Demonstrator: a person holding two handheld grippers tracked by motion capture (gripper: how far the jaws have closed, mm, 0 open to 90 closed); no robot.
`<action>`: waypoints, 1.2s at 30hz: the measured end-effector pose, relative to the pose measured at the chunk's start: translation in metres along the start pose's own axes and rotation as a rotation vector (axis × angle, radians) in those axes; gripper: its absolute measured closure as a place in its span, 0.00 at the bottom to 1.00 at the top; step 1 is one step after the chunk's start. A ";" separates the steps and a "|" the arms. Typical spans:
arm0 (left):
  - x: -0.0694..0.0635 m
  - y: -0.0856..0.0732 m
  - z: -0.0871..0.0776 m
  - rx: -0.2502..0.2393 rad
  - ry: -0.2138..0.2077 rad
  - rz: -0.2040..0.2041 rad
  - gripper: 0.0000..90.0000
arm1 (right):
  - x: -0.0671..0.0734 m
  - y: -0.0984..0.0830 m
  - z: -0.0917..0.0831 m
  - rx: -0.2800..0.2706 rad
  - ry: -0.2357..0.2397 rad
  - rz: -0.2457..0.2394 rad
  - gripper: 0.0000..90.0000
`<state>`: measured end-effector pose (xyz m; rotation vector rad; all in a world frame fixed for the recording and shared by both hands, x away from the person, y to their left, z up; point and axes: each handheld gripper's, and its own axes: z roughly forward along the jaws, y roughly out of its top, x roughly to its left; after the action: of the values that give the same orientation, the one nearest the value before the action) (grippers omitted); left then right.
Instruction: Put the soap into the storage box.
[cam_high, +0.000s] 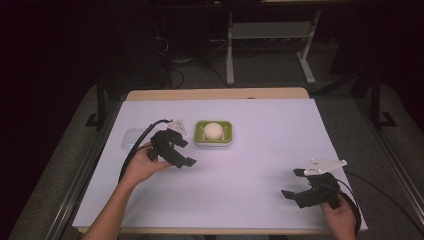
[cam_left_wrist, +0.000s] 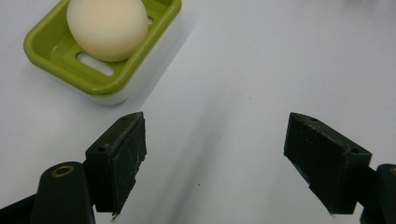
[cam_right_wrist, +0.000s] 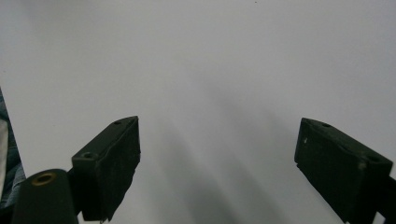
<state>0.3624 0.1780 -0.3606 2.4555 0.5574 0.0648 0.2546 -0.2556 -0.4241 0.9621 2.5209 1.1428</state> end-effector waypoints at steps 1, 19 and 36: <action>-0.001 -0.002 -0.001 -0.006 0.000 -0.007 0.23 | 0.000 0.000 0.000 0.000 0.000 0.000 0.15; -0.011 -0.032 -0.006 -0.027 0.008 -0.021 0.22 | -0.001 -0.003 -0.004 -0.008 -0.022 0.017 0.15; -0.012 -0.064 -0.010 -0.022 0.029 -0.049 0.21 | -0.001 -0.003 -0.003 0.001 -0.023 0.015 0.15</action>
<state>0.3256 0.2244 -0.3885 2.4215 0.6257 0.0858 0.2532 -0.2595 -0.4247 0.9903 2.5007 1.1279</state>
